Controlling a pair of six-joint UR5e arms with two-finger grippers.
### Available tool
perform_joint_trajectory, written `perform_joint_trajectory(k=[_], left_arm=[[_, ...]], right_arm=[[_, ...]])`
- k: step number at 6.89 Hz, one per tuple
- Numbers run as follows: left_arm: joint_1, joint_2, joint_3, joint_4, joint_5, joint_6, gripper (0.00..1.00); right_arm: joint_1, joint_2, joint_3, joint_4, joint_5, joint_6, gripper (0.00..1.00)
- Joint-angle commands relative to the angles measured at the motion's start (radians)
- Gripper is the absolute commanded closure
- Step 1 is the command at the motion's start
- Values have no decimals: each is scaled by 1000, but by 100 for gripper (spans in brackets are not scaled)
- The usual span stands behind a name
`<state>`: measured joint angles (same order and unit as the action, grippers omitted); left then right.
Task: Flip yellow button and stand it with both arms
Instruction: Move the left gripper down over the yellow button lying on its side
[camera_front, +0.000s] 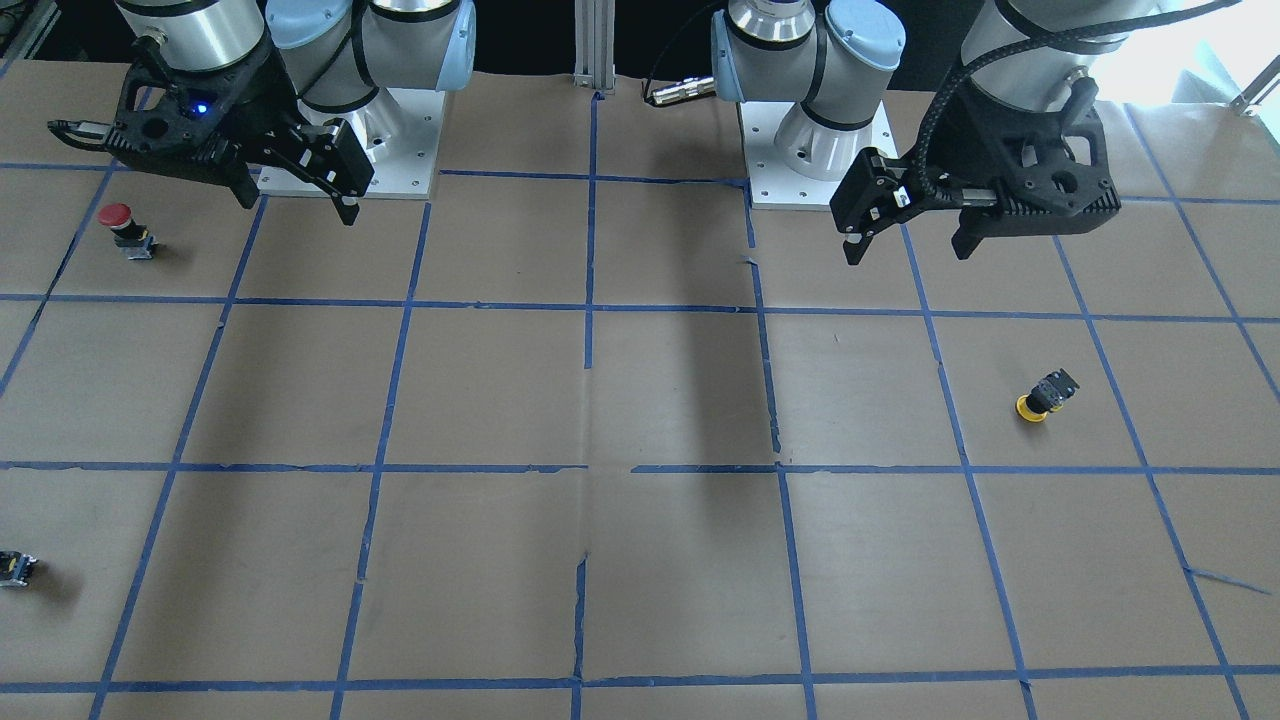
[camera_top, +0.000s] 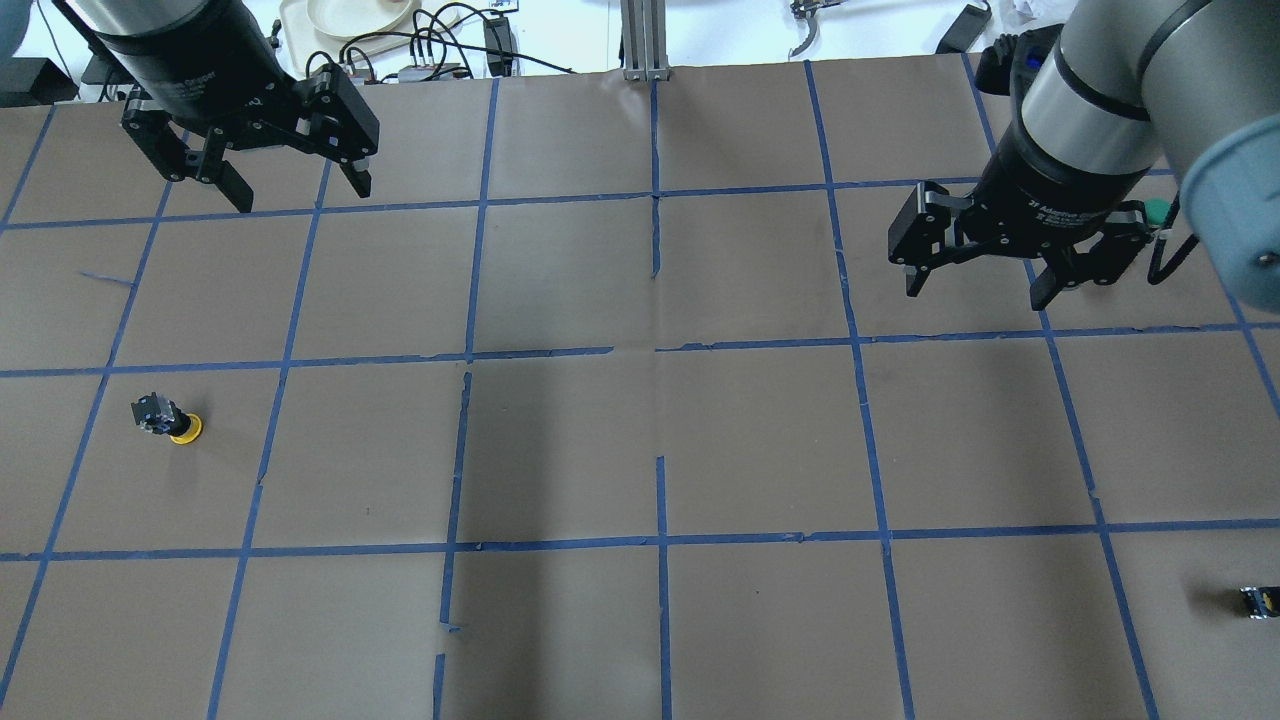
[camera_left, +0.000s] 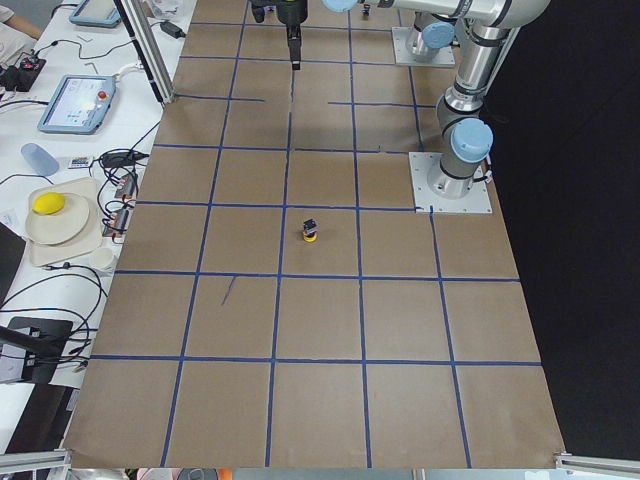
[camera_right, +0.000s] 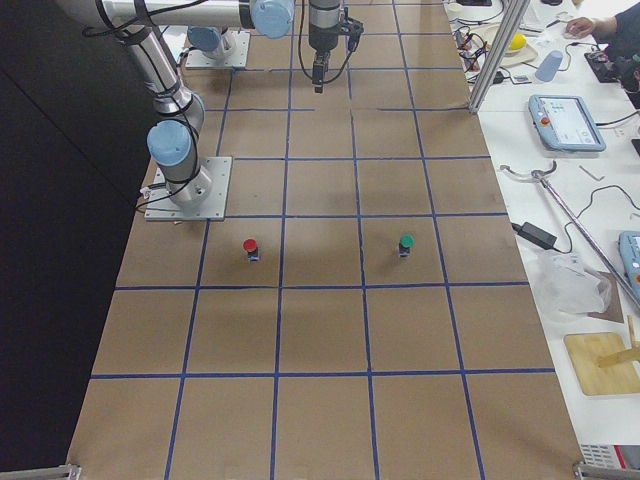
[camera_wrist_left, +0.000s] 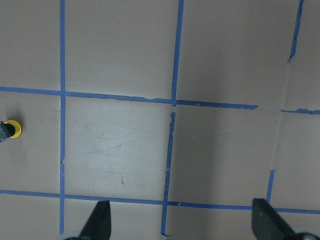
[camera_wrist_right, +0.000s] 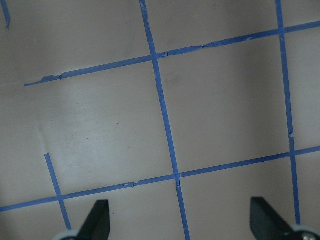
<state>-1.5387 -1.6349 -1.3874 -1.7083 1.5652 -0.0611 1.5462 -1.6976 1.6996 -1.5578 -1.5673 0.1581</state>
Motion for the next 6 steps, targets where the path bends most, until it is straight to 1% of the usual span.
perform_joint_trajectory(k=[1, 2, 3, 4, 6], left_arm=[[3, -2, -4, 4, 7, 10, 0], [14, -3, -21, 4, 10, 27, 0], [66, -23, -39, -5, 13, 155, 0], [144, -26, -100, 7, 10, 269, 0], [263, -26, -195, 83, 12, 518, 1]], right_arm=[[-3, 15, -70, 1, 1, -5, 0], [-3, 48, -102, 5, 1, -5, 0], [-3, 59, -129, 8, 0, -5, 0], [0, 58, -121, 5, -2, -3, 0], [0, 58, -118, 4, -2, -2, 0]])
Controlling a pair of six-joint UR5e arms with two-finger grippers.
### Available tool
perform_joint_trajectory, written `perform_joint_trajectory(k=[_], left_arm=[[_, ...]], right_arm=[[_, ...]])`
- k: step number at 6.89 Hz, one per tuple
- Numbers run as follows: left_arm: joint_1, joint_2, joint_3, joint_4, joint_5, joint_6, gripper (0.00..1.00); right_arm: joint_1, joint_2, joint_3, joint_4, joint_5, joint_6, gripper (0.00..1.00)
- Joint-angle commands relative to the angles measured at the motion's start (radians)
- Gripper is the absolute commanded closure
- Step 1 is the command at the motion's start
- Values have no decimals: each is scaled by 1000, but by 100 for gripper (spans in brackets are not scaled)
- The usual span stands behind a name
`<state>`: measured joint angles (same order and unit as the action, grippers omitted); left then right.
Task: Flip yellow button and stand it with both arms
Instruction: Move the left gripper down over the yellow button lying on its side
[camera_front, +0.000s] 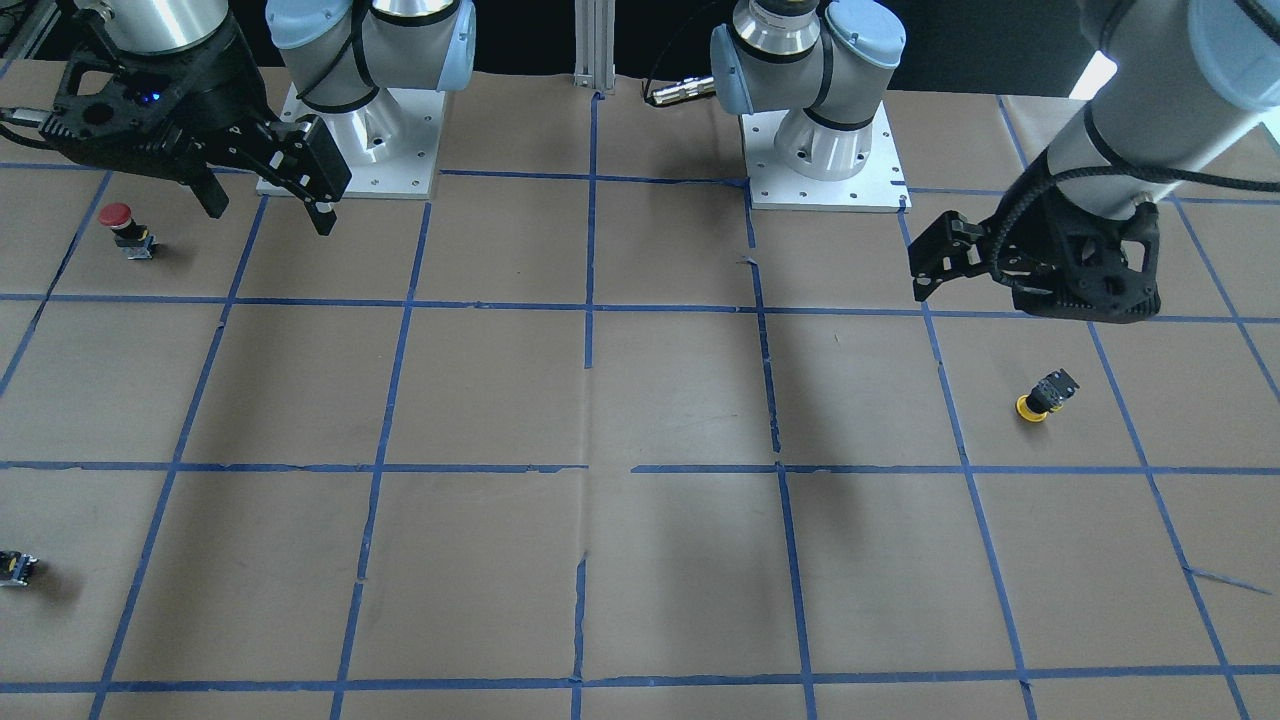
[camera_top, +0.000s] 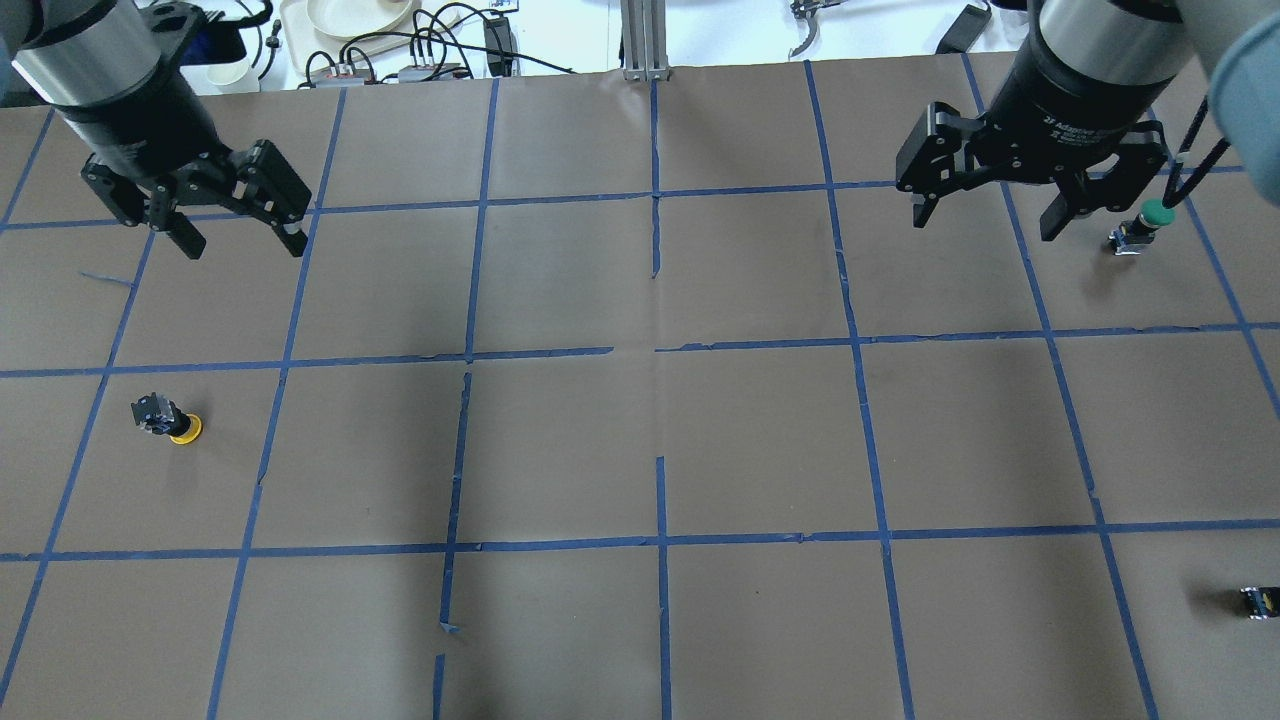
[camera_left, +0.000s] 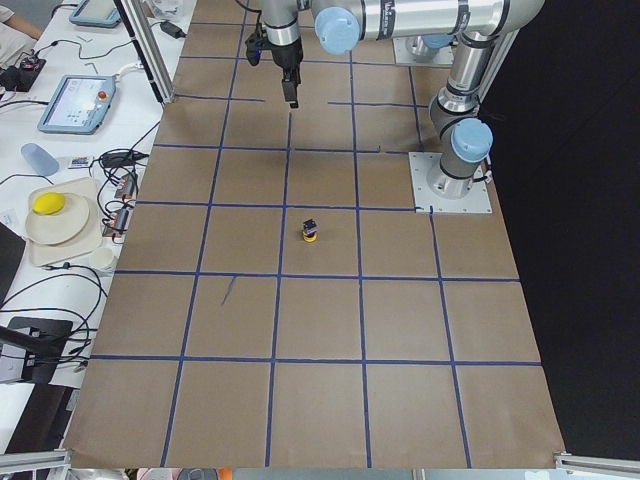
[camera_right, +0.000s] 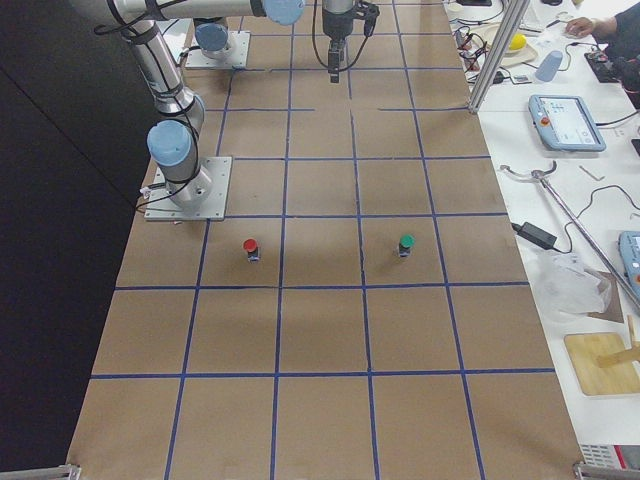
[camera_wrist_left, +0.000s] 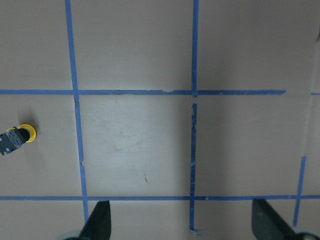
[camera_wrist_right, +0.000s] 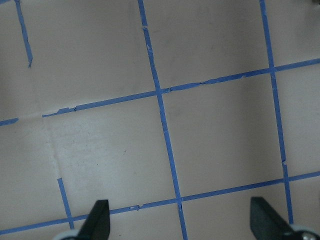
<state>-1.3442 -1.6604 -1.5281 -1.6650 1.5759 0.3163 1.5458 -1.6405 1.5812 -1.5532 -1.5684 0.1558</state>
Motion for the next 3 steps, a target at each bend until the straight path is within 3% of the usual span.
perform_joint_trajectory(k=[1, 3], left_arm=[[129, 2, -107, 83, 1, 270, 1], [218, 27, -215, 228, 3, 570, 1]], right_arm=[[0, 1, 0, -1, 1, 1, 0], [0, 1, 2, -1, -1, 2, 0]])
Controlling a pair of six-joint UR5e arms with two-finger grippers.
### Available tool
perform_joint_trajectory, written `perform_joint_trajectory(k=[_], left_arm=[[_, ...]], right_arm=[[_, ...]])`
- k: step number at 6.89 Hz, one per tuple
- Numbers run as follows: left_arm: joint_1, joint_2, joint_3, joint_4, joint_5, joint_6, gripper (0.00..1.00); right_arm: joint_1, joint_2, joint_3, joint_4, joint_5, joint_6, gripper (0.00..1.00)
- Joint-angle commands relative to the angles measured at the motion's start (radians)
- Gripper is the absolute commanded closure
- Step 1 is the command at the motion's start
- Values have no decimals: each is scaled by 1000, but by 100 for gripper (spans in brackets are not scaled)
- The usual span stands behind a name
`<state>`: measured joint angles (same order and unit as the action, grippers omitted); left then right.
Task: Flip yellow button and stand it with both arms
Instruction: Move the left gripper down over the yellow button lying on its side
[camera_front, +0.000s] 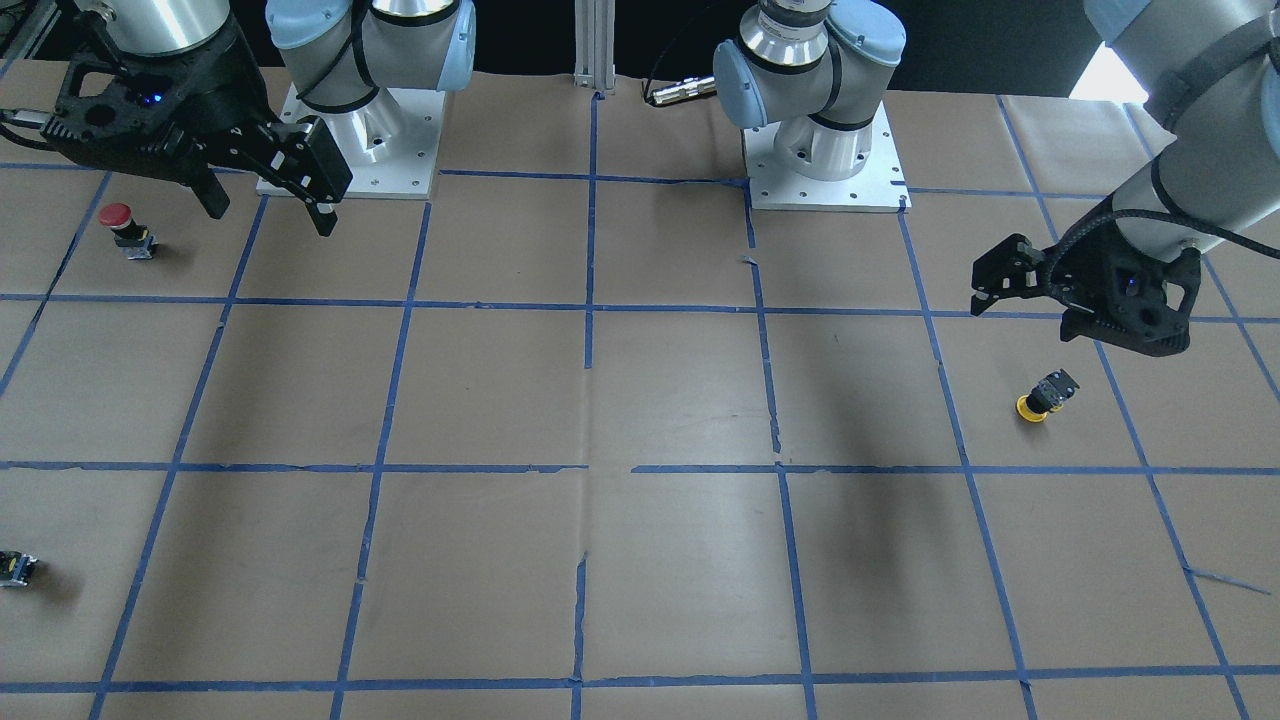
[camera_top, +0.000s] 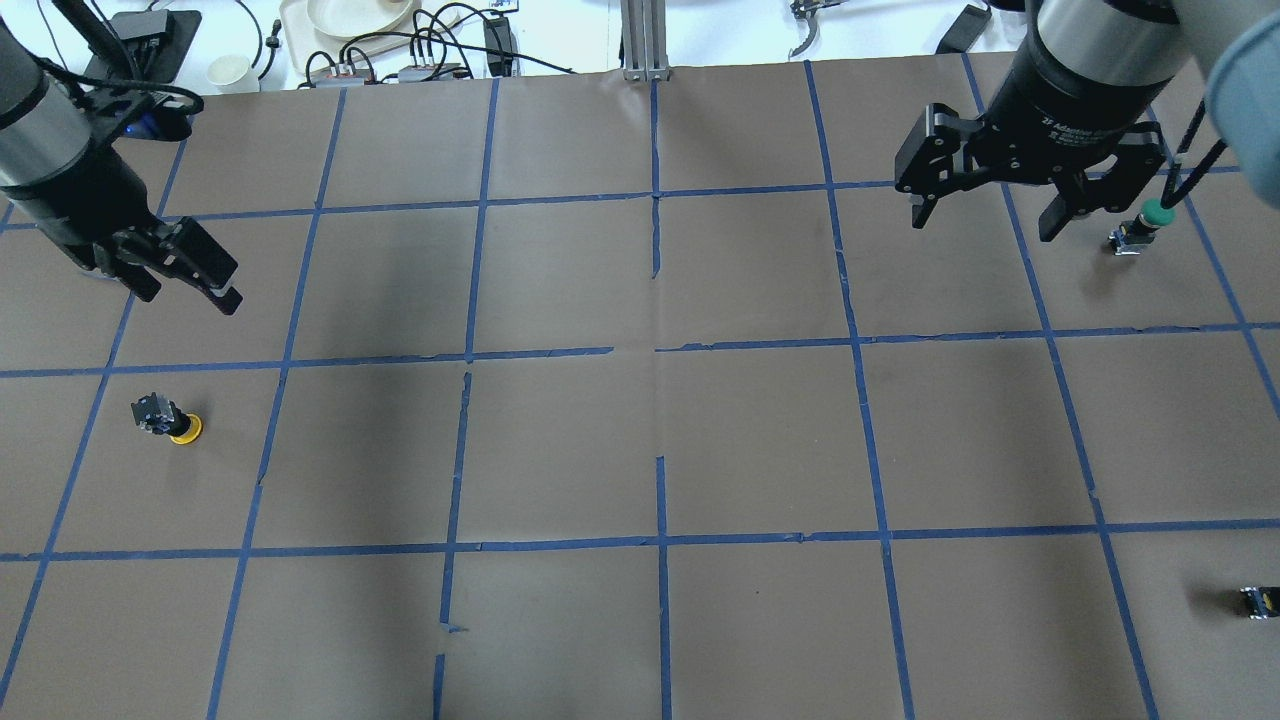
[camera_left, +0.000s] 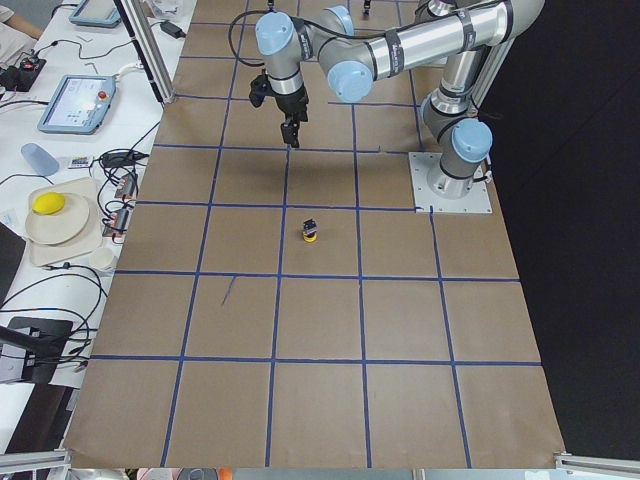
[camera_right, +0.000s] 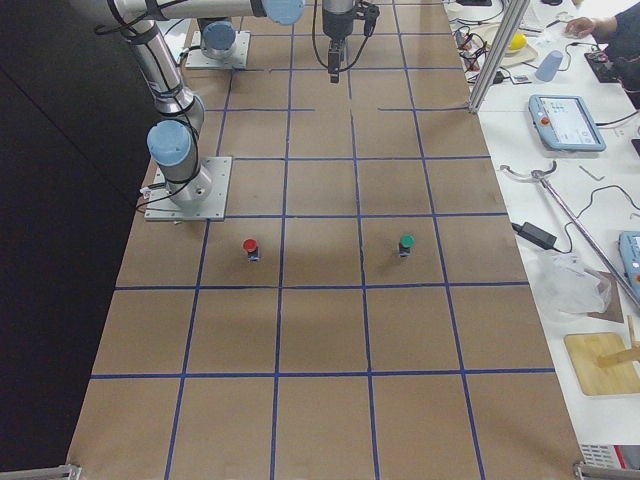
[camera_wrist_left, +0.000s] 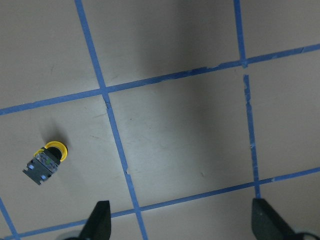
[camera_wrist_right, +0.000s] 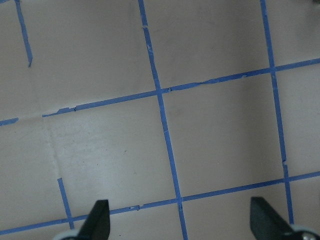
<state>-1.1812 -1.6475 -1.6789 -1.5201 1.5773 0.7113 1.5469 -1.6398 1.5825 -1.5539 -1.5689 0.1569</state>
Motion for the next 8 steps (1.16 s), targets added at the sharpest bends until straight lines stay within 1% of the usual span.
perform_joint_trajectory(k=[1, 2, 3, 4, 5, 6, 7, 8], left_arm=[[102, 12, -124, 183, 1, 298, 1], [157, -9, -190, 324, 1, 417, 1], [197, -8, -265, 430, 0, 542, 1], [237, -15, -335, 510, -6, 609, 1], [262, -26, -402, 637, -7, 673, 1], [268, -52, -444, 732, -10, 767, 1], [299, -96, -444, 771, -14, 801, 1], [319, -112, -444, 784, -19, 810, 1]], right_arm=[[1, 0, 1, 0, 0, 1, 0], [1, 0, 2, 0, 0, 1, 0], [1, 0, 2, 0, -2, 1, 0], [1, 0, 2, 2, -2, 1, 0], [-1, 2, 4, 3, -2, -3, 0], [-2, 2, 11, 2, 15, -2, 0], [-2, -5, 11, -3, 3, -2, 0], [-4, 1, 11, 0, 9, -3, 0]])
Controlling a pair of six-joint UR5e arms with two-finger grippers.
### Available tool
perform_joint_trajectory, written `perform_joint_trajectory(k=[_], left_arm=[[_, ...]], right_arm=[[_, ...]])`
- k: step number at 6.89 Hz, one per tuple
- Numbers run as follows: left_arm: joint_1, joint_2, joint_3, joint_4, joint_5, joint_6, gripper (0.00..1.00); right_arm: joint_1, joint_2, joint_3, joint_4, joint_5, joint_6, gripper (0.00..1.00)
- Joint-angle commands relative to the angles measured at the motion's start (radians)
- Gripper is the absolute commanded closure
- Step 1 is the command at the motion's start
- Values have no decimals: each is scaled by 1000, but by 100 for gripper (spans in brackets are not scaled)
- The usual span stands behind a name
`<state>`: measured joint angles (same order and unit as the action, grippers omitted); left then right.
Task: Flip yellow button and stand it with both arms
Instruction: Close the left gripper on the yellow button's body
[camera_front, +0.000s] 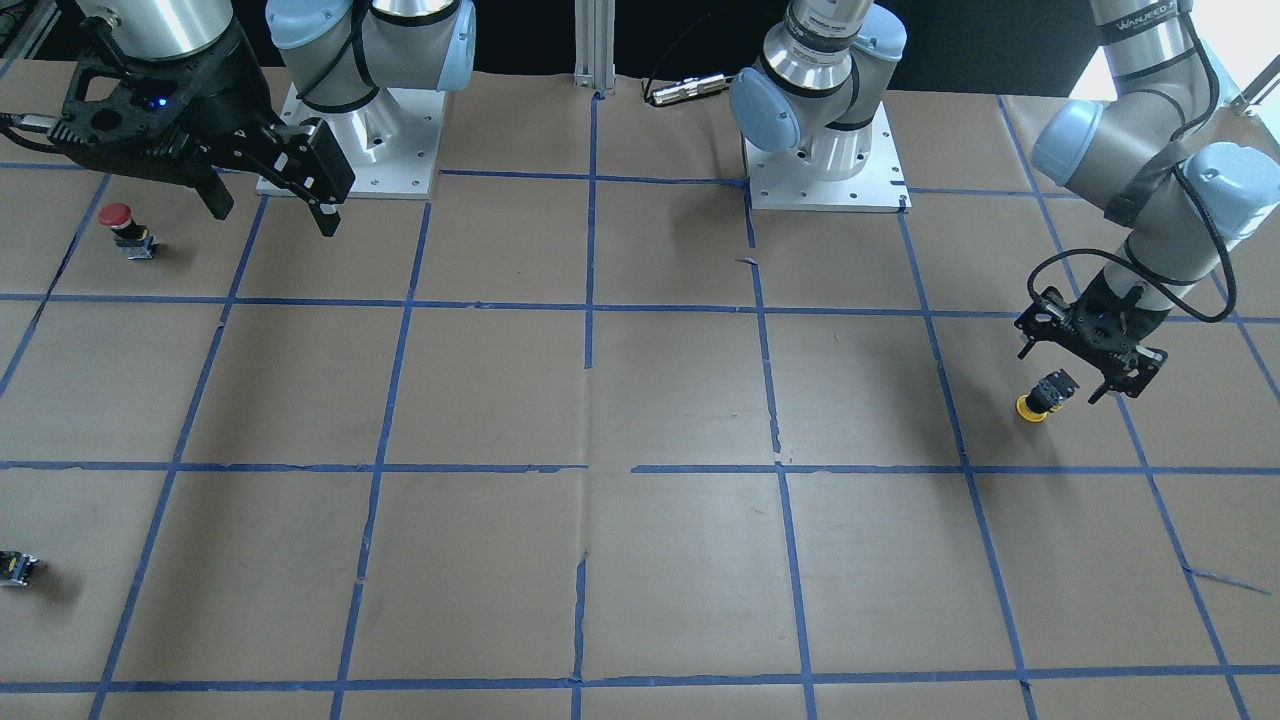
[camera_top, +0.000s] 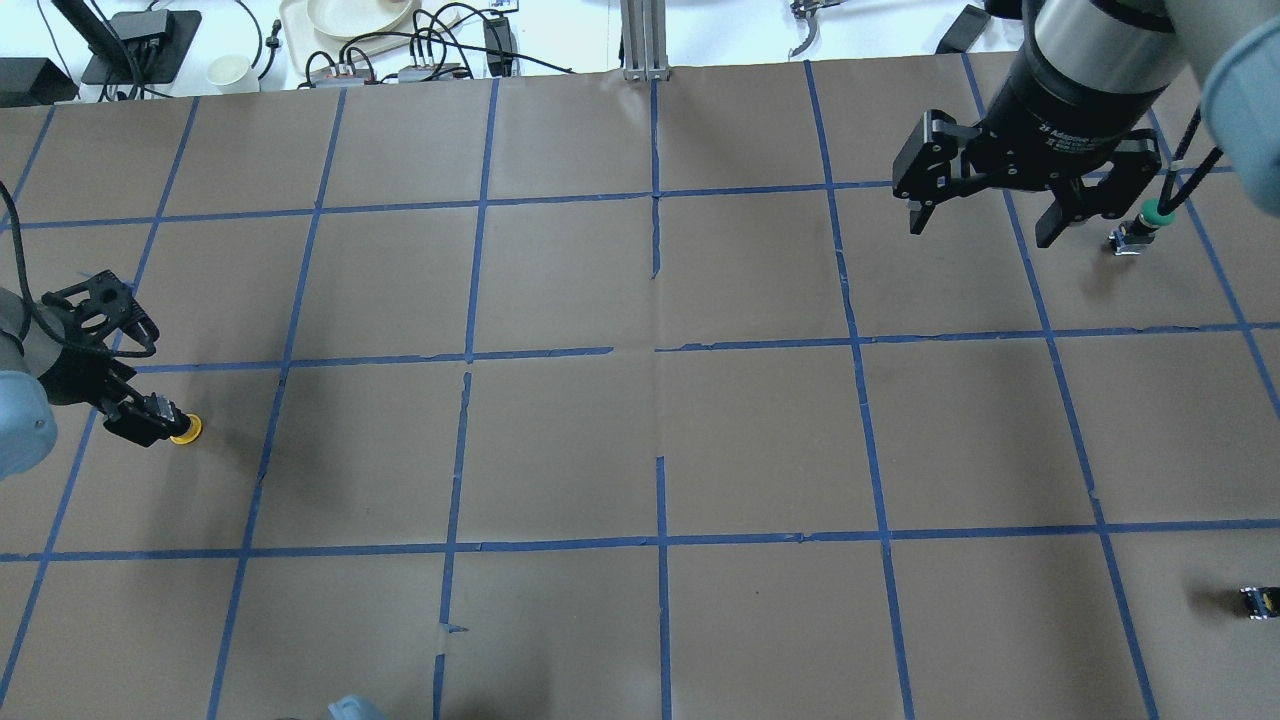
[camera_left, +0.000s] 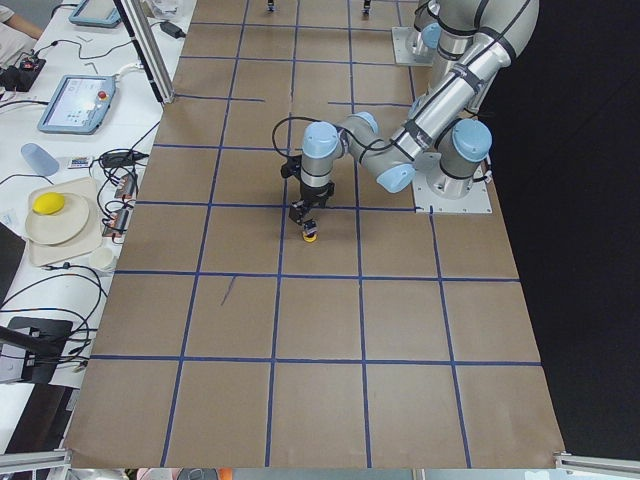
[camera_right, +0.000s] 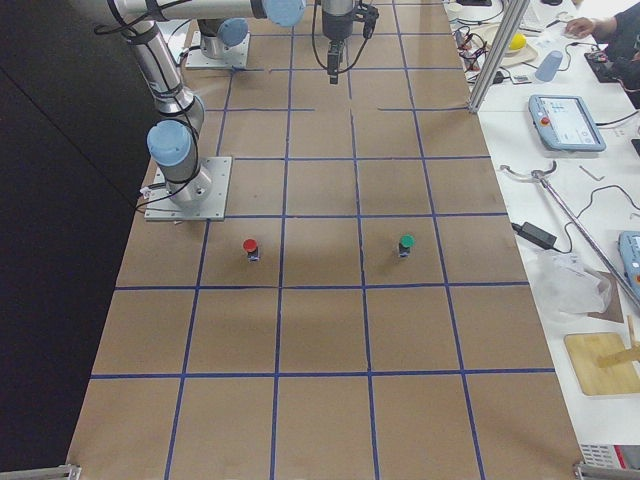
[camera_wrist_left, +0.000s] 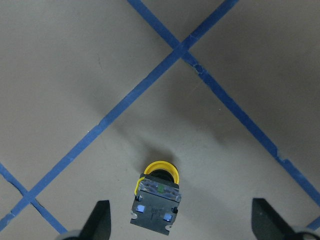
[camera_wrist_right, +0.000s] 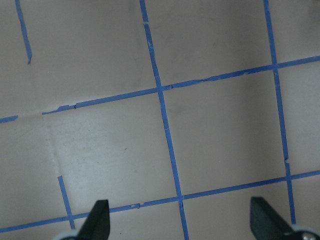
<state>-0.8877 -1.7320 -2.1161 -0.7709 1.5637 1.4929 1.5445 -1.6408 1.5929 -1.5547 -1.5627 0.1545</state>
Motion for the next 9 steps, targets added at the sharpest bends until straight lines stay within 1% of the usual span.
perform_joint_trajectory(k=[1, 2, 3, 4, 5, 6, 7, 8, 9], left_arm=[[26, -34, -7, 42, -5, 41, 6], [26, -35, -7, 44, -10, 44, 8], [26, -35, -4, 44, -52, 44, 23], [26, -37, -4, 41, -62, 47, 35], [27, -35, -4, 41, -56, 68, 56], [27, -29, -2, 42, -54, 110, 73], [27, -21, -2, 42, -57, 119, 82], [7, 17, 10, 18, -60, 101, 89], [-14, 76, 33, -128, -141, 87, 90]], right_arm=[[2, 1, 1, -2, -3, 3, 0], [0, 2, 1, -4, -10, 17, 0], [-1, 2, 2, -4, -10, 19, 0], [-1, 2, 2, -2, -10, 19, 0], [-1, 2, 2, -1, -11, 19, 0], [0, 2, 2, -1, -11, 19, 0], [0, 2, 4, 1, -11, 19, 0], [0, 2, 4, 1, -11, 19, 0], [0, 2, 4, 1, -11, 19, 0]])
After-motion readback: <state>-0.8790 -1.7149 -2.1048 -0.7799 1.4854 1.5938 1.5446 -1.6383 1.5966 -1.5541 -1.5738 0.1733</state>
